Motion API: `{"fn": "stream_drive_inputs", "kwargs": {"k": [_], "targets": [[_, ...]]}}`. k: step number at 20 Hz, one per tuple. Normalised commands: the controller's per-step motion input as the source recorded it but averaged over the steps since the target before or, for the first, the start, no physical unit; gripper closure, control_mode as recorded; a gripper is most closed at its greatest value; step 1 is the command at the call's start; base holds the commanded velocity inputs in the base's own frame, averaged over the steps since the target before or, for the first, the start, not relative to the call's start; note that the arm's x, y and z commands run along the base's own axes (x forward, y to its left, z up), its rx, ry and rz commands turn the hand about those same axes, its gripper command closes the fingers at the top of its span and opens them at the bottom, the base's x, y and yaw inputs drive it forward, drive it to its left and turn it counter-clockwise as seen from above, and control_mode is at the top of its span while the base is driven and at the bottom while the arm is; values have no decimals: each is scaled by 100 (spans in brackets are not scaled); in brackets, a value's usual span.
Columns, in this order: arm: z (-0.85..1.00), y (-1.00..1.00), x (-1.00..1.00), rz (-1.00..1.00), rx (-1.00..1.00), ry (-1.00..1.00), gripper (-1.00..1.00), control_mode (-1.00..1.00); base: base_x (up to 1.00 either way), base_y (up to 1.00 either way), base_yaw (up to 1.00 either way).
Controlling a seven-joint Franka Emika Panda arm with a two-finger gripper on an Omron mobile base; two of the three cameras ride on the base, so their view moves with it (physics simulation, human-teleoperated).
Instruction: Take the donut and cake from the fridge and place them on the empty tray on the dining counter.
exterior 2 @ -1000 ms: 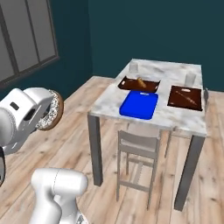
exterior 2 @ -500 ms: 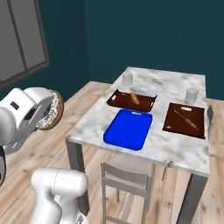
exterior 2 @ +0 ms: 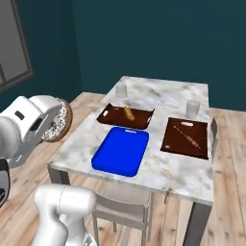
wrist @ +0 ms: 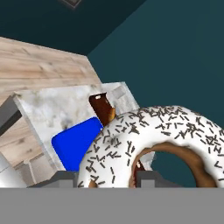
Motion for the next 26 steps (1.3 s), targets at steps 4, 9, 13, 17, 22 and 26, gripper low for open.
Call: {"fn": "stream_drive_inputs", "kwargs": {"k": [4,9,13,17,22,26], "targets": [[0,0,0,0,0,0,100,100,44,-13,-24],[0,0,0,0,0,0,100,100,46,0,-25],[0,0,0,0,0,0,100,100,49,0,-24],[0,0,0,0,0,0,100,100,49,0,-24],[0,0,0,0,0,0,100,100,18,0,-8],[0,0,0,0,0,0,100,100,5,0,0]]}}
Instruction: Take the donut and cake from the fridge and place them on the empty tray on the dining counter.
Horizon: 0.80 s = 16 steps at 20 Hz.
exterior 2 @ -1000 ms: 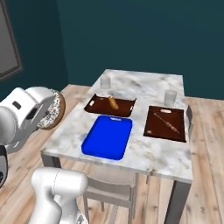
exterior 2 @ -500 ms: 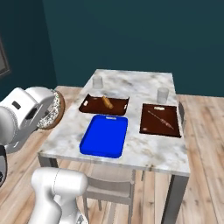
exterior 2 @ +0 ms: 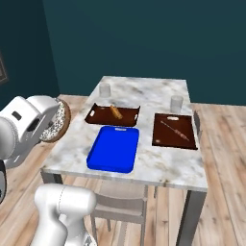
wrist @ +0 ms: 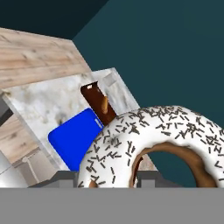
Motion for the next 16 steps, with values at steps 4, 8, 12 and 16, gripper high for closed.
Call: {"fn": "stream_drive_inputs", "kwargs": {"k": [4,8,12,16], "targets": [[0,0,18,0,0,1,100,-100,1,0,0],[0,-11,65,0,1,26,100,-100,0,0,0],[-3,-21,68,0,0,39,100,-100,0,0,0],[-33,-1,41,0,6,34,100,-100,0,0,0]]}}
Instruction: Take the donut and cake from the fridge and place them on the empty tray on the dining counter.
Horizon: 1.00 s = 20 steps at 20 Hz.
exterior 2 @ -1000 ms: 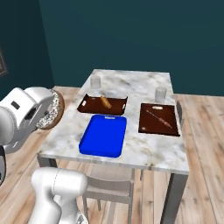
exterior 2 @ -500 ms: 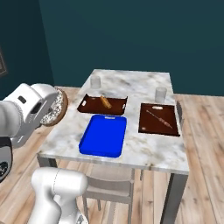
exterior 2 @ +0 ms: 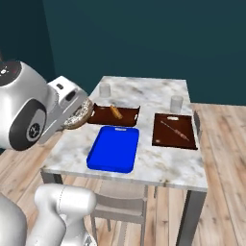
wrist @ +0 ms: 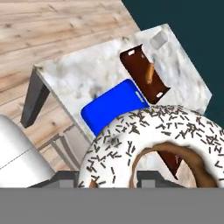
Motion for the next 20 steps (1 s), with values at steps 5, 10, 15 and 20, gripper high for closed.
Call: {"fn": "stream_drive_inputs", "kwargs": {"k": [5,10,15,20], "targets": [[-43,0,2,-1,25,22,100,-100,0,0,0],[-34,1,19,0,20,9,100,-100,0,0,0],[-9,1,51,-2,0,1,100,-100,0,0,0],[-43,5,64,-5,-3,13,100,-100,0,0,0]]}}
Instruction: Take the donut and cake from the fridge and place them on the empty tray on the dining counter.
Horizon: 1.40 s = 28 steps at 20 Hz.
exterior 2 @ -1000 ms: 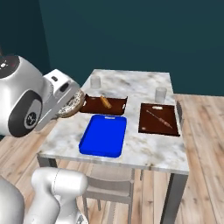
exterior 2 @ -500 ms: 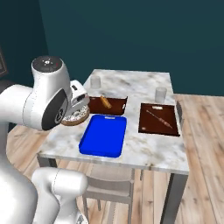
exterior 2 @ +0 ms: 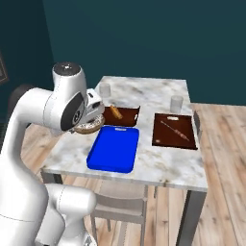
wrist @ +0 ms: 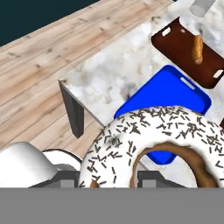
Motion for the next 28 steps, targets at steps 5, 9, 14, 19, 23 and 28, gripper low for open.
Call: {"fn": "stream_drive_inputs", "kwargs": {"k": [5,9,14,19,23,28], "targets": [[-57,0,62,-1,0,21,100,-100,0,0,0],[-51,0,51,0,0,20,100,-100,0,0,0],[-43,0,35,0,0,10,100,-100,0,0,0],[-52,0,22,-1,0,0,100,-100,0,0,0],[-26,0,23,-5,0,-5,100,-100,0,0,0],[-8,0,29,-9,1,-6,100,-100,0,0,0]]}}
